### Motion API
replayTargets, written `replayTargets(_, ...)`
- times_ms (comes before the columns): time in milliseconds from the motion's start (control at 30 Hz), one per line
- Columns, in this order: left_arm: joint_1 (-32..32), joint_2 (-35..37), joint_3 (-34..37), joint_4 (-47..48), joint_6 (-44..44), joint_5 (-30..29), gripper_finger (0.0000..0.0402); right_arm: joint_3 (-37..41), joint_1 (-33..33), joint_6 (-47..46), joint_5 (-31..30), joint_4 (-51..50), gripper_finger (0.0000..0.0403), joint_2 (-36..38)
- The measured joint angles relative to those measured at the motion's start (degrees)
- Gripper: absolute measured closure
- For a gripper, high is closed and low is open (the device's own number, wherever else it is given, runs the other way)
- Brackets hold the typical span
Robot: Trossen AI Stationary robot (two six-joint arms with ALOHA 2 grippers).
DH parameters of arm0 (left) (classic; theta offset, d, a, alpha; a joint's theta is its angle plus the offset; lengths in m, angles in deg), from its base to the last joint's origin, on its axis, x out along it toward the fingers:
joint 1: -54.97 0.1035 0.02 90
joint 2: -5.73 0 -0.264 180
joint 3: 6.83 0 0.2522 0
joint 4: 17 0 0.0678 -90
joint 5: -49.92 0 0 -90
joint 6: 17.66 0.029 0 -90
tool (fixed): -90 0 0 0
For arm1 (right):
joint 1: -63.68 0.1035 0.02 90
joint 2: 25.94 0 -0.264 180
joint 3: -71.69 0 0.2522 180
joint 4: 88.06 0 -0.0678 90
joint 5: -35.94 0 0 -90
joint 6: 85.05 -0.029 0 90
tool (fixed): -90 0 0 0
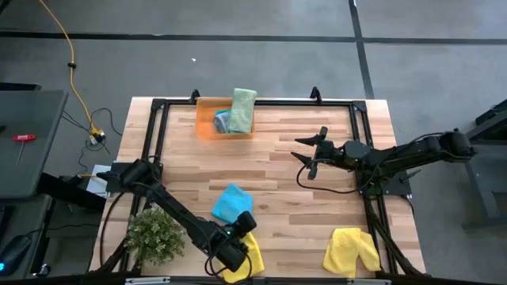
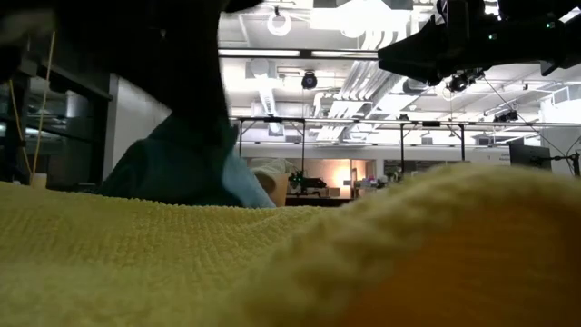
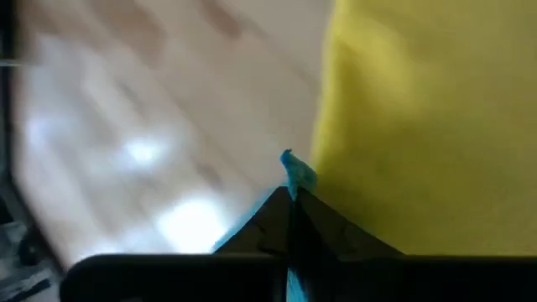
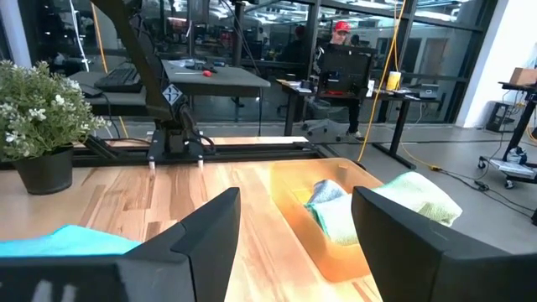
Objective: Fold microfiber towels
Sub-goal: Fold the blue microfiber cloth on the table
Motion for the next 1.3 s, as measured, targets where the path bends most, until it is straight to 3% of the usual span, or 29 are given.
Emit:
replayTargets(200, 2.67, 6.43, -2.01, 1.53, -0.95, -6.4, 0.04, 0.0, -0.02, -0.01, -0.01, -0.28, 0.0181, 0.0)
replayTargets(433, 11.49, 16.93, -2.04, 0.04, -9.17, -10.77, 0.0401, 0.0, -0.02, -0.01, -0.01, -0.26, 0.0181, 0.0)
replayTargets(567, 18.7, 20.66, -2.04, -4.46, -14.26, -7.8, 0.0401, 0.0, -0.01, -0.01, -0.09, -0.29, 0.0181, 0.0)
replayTargets(800, 26.51, 24.53, -2.06, -6.34, -13.98, -2.62, 0.0401, 0.0, -0.02, -0.03, -0.27, -0.55, 0.0181, 0.0)
replayTargets(900, 26.16, 24.82, -2.05, -6.38, -12.63, 3.53, 0.0401, 0.0, 0.0, -0.03, -0.25, -0.68, 0.0181, 0.0)
replayTargets(1067, 19.57, 24.31, 2.96, -11.16, -6.47, 12.65, 0.0401, 0.0, -0.01, -0.05, -0.25, -0.68, 0.0181, 0.0)
replayTargets(1133, 16.99, 24.19, 6.6, -13.59, -4.57, 12.5, 0.0401, 0.0, 0.02, -0.7, -0.23, -0.74, 0.0181, 0.0)
replayTargets(1300, 13.87, 24.27, 16.94, -17.09, -6.93, 3.87, 0.0402, 0.0, 0.02, -3.33, -0.21, -0.68, 0.0181, 0.0)
